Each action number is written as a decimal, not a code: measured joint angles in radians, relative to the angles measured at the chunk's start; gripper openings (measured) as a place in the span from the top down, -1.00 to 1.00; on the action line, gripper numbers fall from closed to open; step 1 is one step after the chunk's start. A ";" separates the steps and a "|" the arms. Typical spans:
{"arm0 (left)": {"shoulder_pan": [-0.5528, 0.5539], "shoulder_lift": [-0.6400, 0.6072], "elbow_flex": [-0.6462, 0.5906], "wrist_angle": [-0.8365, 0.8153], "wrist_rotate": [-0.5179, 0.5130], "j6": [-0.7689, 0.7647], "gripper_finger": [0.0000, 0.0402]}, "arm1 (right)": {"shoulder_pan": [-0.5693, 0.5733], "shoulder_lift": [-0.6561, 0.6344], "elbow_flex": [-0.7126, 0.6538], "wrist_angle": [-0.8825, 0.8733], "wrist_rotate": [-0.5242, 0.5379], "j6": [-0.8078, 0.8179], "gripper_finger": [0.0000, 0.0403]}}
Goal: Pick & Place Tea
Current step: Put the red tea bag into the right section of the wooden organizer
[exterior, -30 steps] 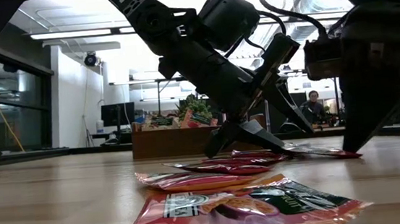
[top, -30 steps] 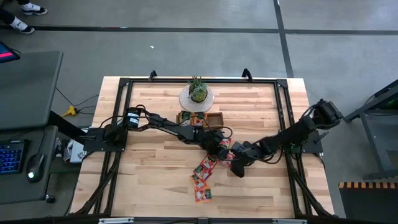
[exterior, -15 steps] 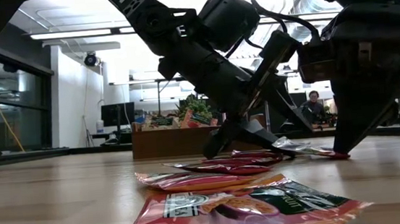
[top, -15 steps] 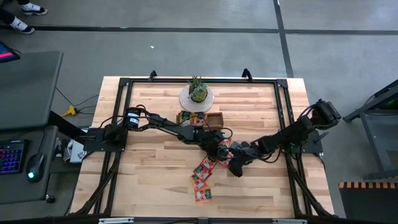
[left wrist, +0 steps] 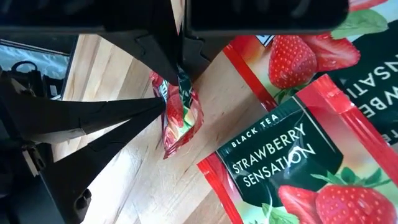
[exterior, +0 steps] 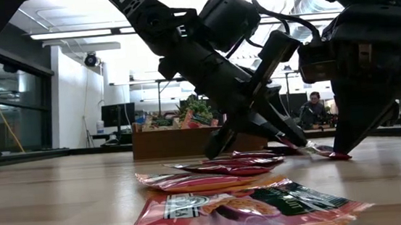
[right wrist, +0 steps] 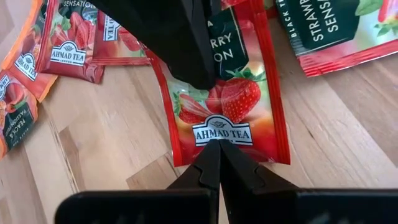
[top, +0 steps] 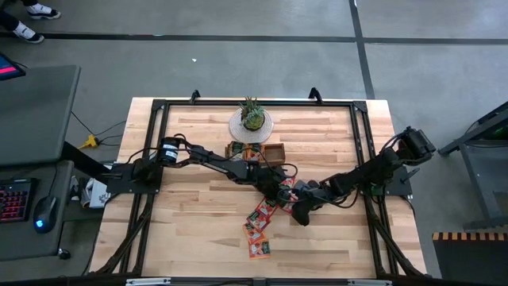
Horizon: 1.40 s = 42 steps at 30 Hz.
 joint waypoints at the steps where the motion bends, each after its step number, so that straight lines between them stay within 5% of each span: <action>1: 0.000 0.000 0.000 0.000 -0.001 0.005 0.99 | 0.000 -0.007 0.000 0.001 0.003 0.000 1.00; 15: 0.000 -0.049 0.015 -0.077 0.070 0.162 1.00 | 0.000 -0.237 -0.005 -0.109 0.070 -0.041 1.00; 23: 0.000 -0.081 0.299 -0.592 0.075 0.606 1.00 | 0.000 -0.444 -0.002 -0.121 0.101 -0.137 1.00; 30: -0.001 -0.059 0.545 -0.953 -0.069 0.894 1.00 | -0.003 -0.567 -0.002 -0.099 0.130 -0.332 0.98; 42: 0.000 -0.063 0.624 -1.055 -0.202 0.972 1.00 | -0.058 -0.552 -0.002 0.023 0.104 -0.498 0.48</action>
